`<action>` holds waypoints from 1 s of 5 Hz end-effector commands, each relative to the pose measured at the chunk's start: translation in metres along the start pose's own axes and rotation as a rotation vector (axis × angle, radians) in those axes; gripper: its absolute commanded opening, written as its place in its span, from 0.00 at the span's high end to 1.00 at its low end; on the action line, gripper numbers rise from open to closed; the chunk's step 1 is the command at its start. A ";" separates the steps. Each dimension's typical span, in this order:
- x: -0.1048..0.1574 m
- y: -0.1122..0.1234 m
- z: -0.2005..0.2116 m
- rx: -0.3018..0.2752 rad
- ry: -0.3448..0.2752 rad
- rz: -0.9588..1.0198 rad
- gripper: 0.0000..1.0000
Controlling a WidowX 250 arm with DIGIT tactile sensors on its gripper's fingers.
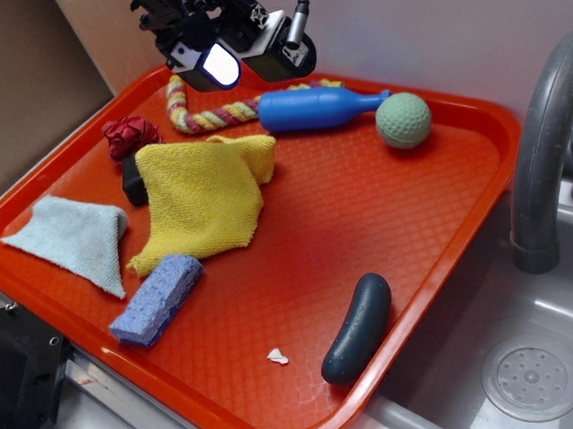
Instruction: Grab the green ball.
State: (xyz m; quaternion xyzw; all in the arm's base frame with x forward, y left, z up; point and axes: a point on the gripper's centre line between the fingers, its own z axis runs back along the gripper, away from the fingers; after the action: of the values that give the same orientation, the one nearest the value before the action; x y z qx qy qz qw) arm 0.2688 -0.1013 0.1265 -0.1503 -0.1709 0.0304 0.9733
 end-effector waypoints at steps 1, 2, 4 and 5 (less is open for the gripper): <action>0.030 -0.031 -0.025 0.064 -0.148 -0.072 0.00; 0.043 -0.053 -0.053 0.079 -0.181 -0.123 0.00; 0.059 -0.047 -0.086 0.066 -0.119 -0.142 0.00; 0.057 -0.035 -0.101 0.079 -0.068 -0.111 1.00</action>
State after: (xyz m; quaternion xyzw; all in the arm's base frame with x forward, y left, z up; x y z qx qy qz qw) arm 0.3456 -0.1469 0.0403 -0.0896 -0.1843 -0.0088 0.9787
